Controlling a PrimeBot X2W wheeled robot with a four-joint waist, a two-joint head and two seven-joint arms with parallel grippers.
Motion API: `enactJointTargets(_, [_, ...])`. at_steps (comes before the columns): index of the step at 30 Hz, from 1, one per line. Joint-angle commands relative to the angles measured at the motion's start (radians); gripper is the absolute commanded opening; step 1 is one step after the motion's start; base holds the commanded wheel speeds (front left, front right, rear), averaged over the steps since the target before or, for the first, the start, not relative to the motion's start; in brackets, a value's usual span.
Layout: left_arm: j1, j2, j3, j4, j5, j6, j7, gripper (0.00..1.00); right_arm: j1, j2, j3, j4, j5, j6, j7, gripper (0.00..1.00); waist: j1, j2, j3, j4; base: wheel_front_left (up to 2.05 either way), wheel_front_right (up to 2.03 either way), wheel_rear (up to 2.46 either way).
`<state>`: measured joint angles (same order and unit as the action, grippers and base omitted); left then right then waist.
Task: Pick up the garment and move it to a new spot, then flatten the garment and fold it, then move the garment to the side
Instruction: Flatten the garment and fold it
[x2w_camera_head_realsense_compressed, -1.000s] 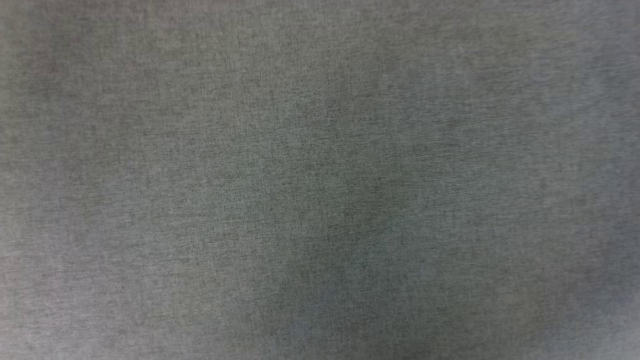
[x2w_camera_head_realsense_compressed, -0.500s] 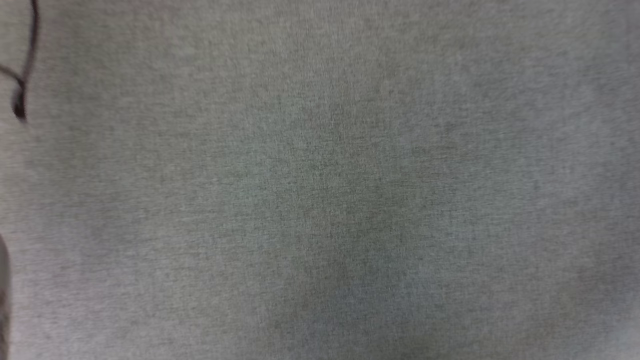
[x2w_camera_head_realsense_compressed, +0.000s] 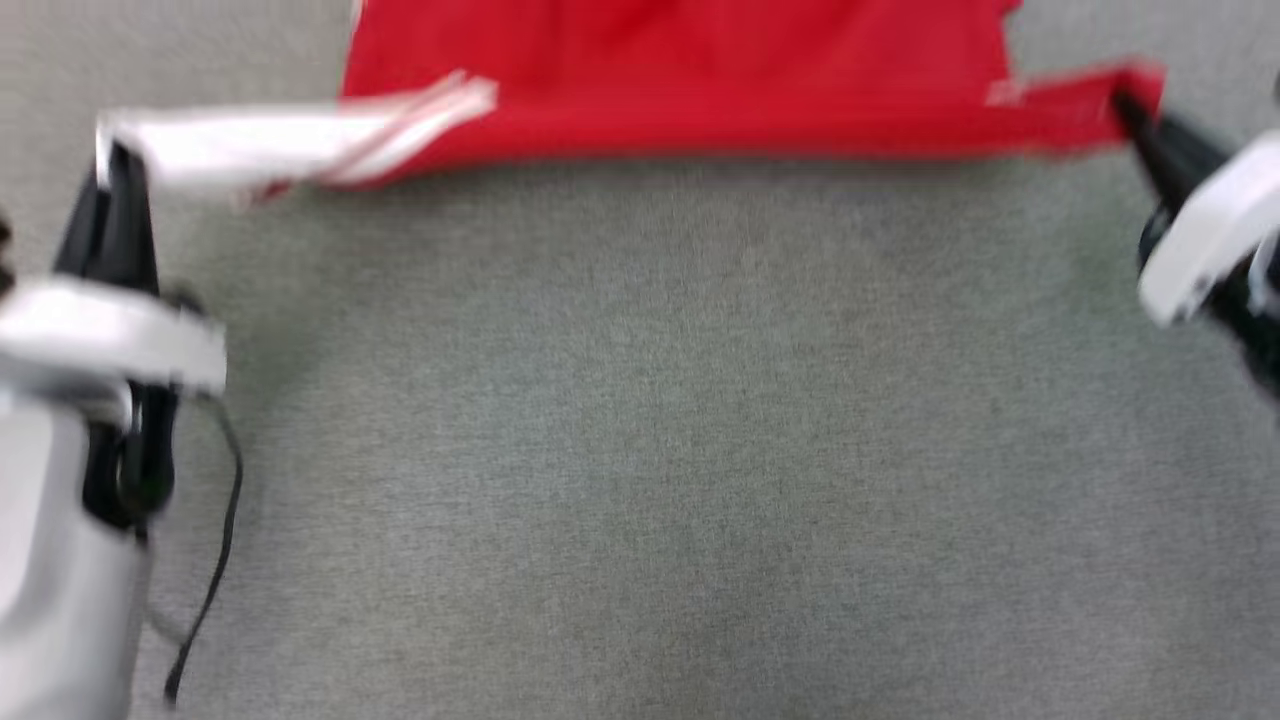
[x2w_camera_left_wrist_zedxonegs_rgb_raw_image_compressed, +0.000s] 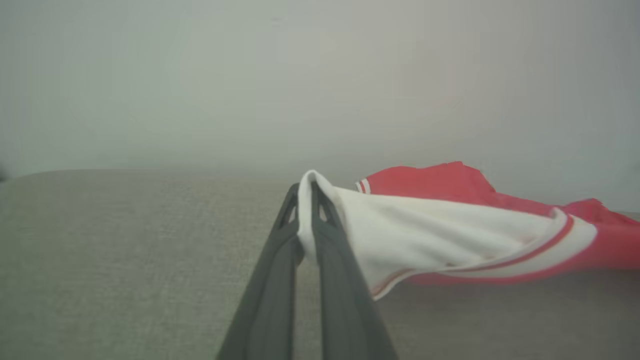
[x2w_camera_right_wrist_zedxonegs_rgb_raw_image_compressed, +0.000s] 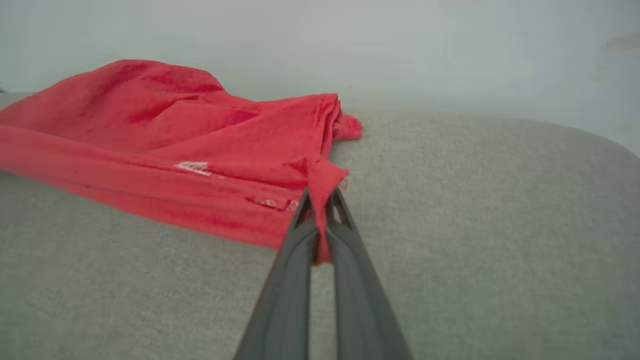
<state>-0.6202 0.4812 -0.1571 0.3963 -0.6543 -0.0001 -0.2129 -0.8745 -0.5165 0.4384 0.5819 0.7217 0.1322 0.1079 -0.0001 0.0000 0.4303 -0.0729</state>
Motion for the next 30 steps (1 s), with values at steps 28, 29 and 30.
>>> enactJointTargets(28, [0.872,-0.025,0.094,-0.516,-0.164,0.239,0.15,0.0,0.995,0.167,-0.492,-0.532,-0.146,-0.004,0.362,0.0,0.0001,0.0,-0.368,0.034,0.0,0.0,0.0])
enactJointTargets(29, [0.859,-0.025,0.086,-0.519,-0.159,0.238,0.156,0.0,0.995,0.181,-0.501,-0.549,-0.157,-0.003,0.381,0.0,0.0001,0.0,-0.369,0.034,0.0,0.0,0.0])
enactJointTargets(30, [0.842,-0.025,0.079,-0.524,-0.157,0.234,0.16,0.0,0.989,0.191,-0.508,-0.564,-0.168,-0.003,0.398,0.0,0.0001,0.0,-0.37,0.033,0.0,0.0,0.0])
